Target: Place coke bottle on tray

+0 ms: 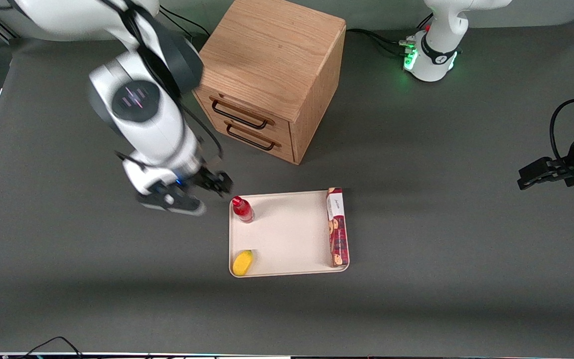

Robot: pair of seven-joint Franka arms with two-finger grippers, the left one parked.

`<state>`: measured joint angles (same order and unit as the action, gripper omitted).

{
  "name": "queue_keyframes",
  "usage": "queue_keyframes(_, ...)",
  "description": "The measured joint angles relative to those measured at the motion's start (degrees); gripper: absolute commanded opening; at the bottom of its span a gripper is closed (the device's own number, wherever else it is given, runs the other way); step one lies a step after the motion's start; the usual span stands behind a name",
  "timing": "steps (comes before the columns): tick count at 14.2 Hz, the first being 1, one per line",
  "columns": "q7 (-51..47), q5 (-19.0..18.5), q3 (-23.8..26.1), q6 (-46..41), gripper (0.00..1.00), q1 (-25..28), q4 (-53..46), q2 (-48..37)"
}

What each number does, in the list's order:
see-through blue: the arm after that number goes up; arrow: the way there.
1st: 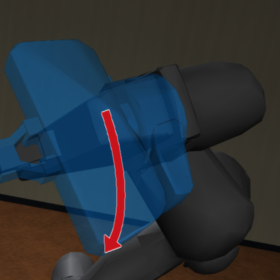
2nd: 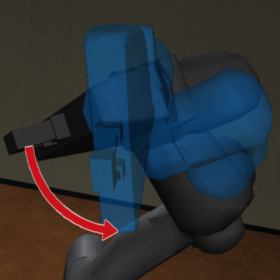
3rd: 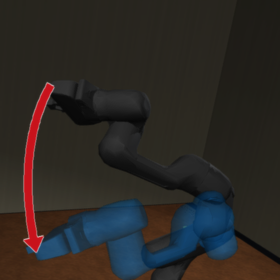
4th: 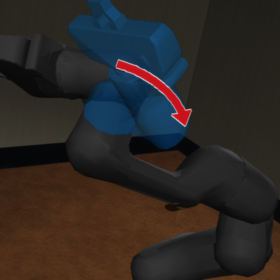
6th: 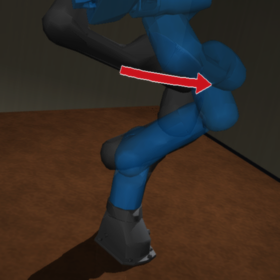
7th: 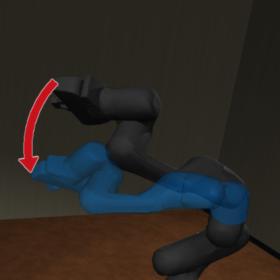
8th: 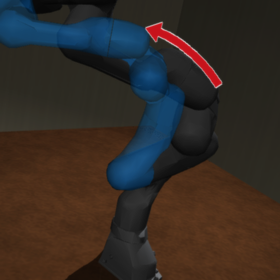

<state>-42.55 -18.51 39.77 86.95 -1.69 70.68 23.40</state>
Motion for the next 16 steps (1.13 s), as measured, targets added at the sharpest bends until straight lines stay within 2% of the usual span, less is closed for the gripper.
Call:
queue_keyframes(2, 11.1, 6.1, -5.3, -10.8, 1.0, -2.0, -2.1, -9.3)
queue_keyframes(4, 23.4, 11.3, -15.4, -15.8, 1.0, -2.4, -0.6, -17.2)
queue_keyframes(6, 33.6, 13.6, -24.6, -16.1, 1.0, -2.8, 5.2, -22.7)
queue_keyframes(8, 39.3, 15.2, -31.3, -11.7, 1.0, -2.9, 13.6, -26.3)
queue_keyframes(10, 41.6, 16.4, -34.2, -3.2, 1.0, -3.0, 23.9, -29.1)
queue_keyframes(12, 41.7, 16.5, -34.2, 4.8, 1.0, -2.9, 33.2, -31.6)
queue_keyframes(14, 41.7, 17.0, -34.0, 7.6, 1.0, -2.7, 37.3, -33.2)
queue_keyframes(16, 41.6, 19.0, -34.1, 7.8, 1.0, -2.7, 36.7, -33.9)
